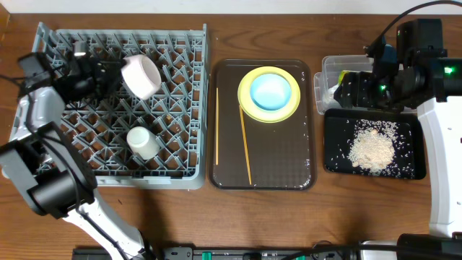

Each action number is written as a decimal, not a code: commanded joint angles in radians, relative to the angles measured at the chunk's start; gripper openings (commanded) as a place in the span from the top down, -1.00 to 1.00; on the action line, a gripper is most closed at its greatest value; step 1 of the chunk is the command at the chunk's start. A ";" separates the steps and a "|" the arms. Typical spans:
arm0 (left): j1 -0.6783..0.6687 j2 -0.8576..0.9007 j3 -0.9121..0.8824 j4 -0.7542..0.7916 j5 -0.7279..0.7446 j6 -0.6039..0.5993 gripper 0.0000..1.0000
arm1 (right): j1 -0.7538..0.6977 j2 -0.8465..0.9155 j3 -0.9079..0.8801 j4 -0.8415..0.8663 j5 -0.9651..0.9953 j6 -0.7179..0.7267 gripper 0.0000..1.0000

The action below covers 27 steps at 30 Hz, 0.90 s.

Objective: Sort waste into correct bins and load items into the dishwasher
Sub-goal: 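Place the pink bowl upright in the dish rack and release, then reach the left gripper to the blue bowl on the yellow plate and lift it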

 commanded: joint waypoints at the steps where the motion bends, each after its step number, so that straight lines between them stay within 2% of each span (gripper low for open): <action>1: 0.042 0.012 0.010 -0.065 -0.134 0.060 -0.21 | 0.008 0.004 0.001 -0.001 -0.005 0.005 -0.58; 2: 0.051 0.012 0.010 -0.109 -0.197 0.085 -0.34 | 0.008 0.004 0.001 -0.001 -0.005 0.004 -0.58; 4: 0.065 0.010 0.010 -0.183 -0.289 0.150 -0.41 | 0.008 0.004 0.001 -0.002 -0.005 0.004 -0.58; 7: 0.086 -0.007 0.010 -0.249 -0.320 0.248 -0.52 | 0.008 0.003 0.001 -0.006 -0.005 0.004 -0.58; 10: 0.104 -0.054 0.010 -0.254 -0.345 0.262 -0.62 | 0.008 0.004 0.001 -0.005 -0.005 0.004 -0.58; 13: 0.109 -0.145 0.010 -0.260 -0.478 0.274 -0.71 | 0.008 0.004 0.000 -0.006 -0.005 0.004 -0.58; 18: 0.074 -0.328 0.010 -0.258 -0.553 0.285 -0.74 | 0.008 0.004 0.001 -0.008 -0.004 0.004 -0.58; 22: -0.050 -0.485 0.010 -0.262 -0.666 0.284 -0.74 | 0.007 0.003 0.001 -0.009 0.056 0.048 -0.58; 27: -0.364 -0.569 0.010 -0.253 -0.989 0.284 -0.75 | 0.007 0.003 0.001 -0.010 0.152 0.124 -0.66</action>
